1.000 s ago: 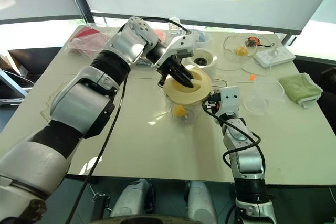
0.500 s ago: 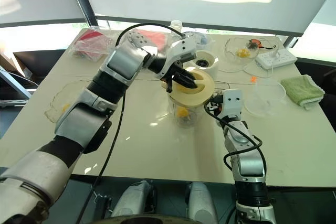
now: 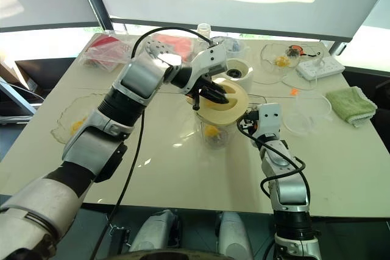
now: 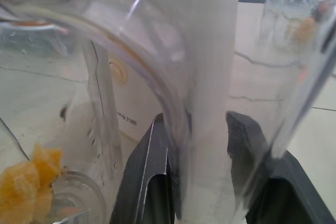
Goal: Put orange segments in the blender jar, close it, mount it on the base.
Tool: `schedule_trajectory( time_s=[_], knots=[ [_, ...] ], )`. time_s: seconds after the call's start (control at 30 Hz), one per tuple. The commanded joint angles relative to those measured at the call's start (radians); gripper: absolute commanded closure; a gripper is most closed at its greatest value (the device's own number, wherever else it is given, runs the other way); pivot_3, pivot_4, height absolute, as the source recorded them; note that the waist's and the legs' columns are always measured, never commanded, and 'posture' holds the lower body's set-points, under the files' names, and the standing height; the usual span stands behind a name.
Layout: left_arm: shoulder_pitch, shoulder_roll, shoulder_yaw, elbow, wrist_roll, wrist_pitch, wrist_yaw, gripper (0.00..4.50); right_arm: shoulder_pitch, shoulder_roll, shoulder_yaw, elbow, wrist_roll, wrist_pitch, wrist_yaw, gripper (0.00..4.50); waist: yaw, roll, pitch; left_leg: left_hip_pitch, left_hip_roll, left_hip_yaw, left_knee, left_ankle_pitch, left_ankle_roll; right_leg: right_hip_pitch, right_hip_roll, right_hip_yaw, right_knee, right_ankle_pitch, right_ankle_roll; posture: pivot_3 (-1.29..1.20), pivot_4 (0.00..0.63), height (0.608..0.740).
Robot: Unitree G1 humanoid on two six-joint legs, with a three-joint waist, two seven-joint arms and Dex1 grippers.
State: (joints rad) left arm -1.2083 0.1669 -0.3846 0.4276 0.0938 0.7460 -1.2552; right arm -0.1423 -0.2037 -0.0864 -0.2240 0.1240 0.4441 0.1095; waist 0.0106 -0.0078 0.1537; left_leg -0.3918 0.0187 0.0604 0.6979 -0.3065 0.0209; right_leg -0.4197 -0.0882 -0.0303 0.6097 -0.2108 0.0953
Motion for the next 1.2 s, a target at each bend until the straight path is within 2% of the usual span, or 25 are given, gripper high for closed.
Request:
schedule_trajectory(
  time_s=[0.03, 0.2, 0.4, 0.53, 0.6, 0.67, 0.73, 0.9, 1.03, 1.13, 1.2],
  knots=[
    [0.035, 0.011, -0.081, 0.106, 0.042, -0.039, 0.028, 1.93, -0.032, -0.007, -0.008, -0.041, -0.013, -0.038, -0.005, 3.56, -0.002, 0.0, 0.0, 0.0, 0.0, 0.0, 0.0, 0.0, 0.0, 0.0, 0.0, 0.0, 0.0, 0.0, 0.0, 0.0, 0.15, 0.74],
    [-0.06, 0.015, 0.001, 0.127, -0.038, -0.079, -0.014, 1.93, -0.029, -0.006, -0.006, -0.027, -0.012, -0.048, -0.004, 3.56, -0.002, 0.001, 0.001, -0.002, 0.0, 0.0, 0.0, 0.0, 0.0, -0.003, 0.0, 0.0, 0.0, 0.0, 0.0, 0.0, 0.15, 0.74],
    [-0.17, 0.049, 0.132, -0.006, -0.214, 0.009, -0.09, 1.93, -0.013, -0.007, -0.001, -0.027, -0.015, -0.051, 0.004, 3.56, -0.007, 0.001, 0.007, -0.018, -0.002, 0.0, 0.0, 0.0, 0.0, -0.019, 0.001, 0.0, 0.003, 0.001, 0.0, 0.0, 0.15, 0.74],
    [-0.241, 0.079, 0.254, 0.031, -0.285, 0.065, 0.001, 1.93, 0.008, -0.006, -0.016, -0.044, -0.013, -0.048, -0.002, 3.56, -0.007, 0.002, 0.01, -0.019, -0.003, 0.0, 0.0, 0.0, 0.0, -0.02, 0.002, 0.001, 0.003, 0.0, 0.002, 0.0, 0.15, 0.74],
    [-0.221, 0.09, 0.355, 0.034, -0.328, -0.026, 0.077, 1.93, 0.017, -0.007, -0.024, -0.061, -0.006, -0.04, -0.002, 3.56, -0.007, 0.004, 0.01, -0.018, -0.003, 0.0, 0.0, 0.0, 0.0, -0.019, 0.002, 0.001, 0.003, 0.0, 0.002, 0.0, 0.15, 0.74],
    [-0.171, 0.102, 0.437, 0.013, -0.355, -0.114, 0.153, 1.93, 0.021, -0.009, -0.033, -0.089, 0.007, -0.02, -0.001, 3.56, -0.008, 0.004, 0.01, -0.017, -0.003, 0.0, 0.0, 0.0, 0.0, -0.019, 0.002, 0.0, 0.003, 0.0, 0.002, 0.0, 0.15, 0.74],
    [-0.093, 0.139, 0.453, -0.036, -0.353, -0.123, 0.192, 1.93, 0.019, -0.014, -0.053, -0.136, 0.028, 0.014, -0.002, 3.56, -0.009, 0.004, 0.01, -0.017, -0.002, -0.001, 0.0, 0.0, 0.0, -0.019, 0.002, 0.0, 0.005, 0.0, 0.002, 0.0, 0.15, 0.74],
    [0.176, 0.228, 0.469, -0.233, -0.36, -0.067, 0.295, 1.93, -0.05, -0.055, -0.139, -0.295, 0.092, 0.191, -0.022, 3.56, -0.014, 0.005, 0.013, -0.018, -0.002, -0.001, 0.0, 0.001, -0.002, -0.02, 0.002, 0.0, 0.006, 0.002, 0.006, 0.0, 0.15, 0.74],
    [0.351, 0.261, 0.498, -0.365, -0.39, -0.046, 0.365, 1.93, -0.148, -0.123, -0.233, -0.418, 0.174, 0.372, -0.012, 3.56, -0.019, 0.005, 0.017, -0.019, -0.002, 0.0, 0.0, 0.001, -0.002, -0.02, 0.0, 0.001, 0.005, 0.003, 0.006, 0.0, 0.15, 0.74],
    [0.474, 0.267, 0.518, -0.499, -0.458, -0.018, 0.371, 1.93, -0.325, -0.216, -0.336, -0.44, 0.265, 0.547, 0.001, 3.56, -0.021, 0.006, 0.019, -0.019, -0.002, 0.0, 0.0, 0.001, -0.002, -0.02, 0.0, 0.0, 0.005, 0.003, 0.006, 0.0, 0.15, 0.74],
    [0.54, 0.28, 0.518, -0.583, -0.516, 0.02, 0.352, 1.93, -0.486, -0.327, -0.379, -0.345, 0.271, 0.646, 0.004, 3.56, -0.023, 0.008, 0.022, -0.019, -0.002, 0.0, 0.0, 0.001, -0.002, -0.02, -0.001, 0.0, 0.005, 0.003, 0.006, 0.0, 0.15, 0.74]
  ],
)
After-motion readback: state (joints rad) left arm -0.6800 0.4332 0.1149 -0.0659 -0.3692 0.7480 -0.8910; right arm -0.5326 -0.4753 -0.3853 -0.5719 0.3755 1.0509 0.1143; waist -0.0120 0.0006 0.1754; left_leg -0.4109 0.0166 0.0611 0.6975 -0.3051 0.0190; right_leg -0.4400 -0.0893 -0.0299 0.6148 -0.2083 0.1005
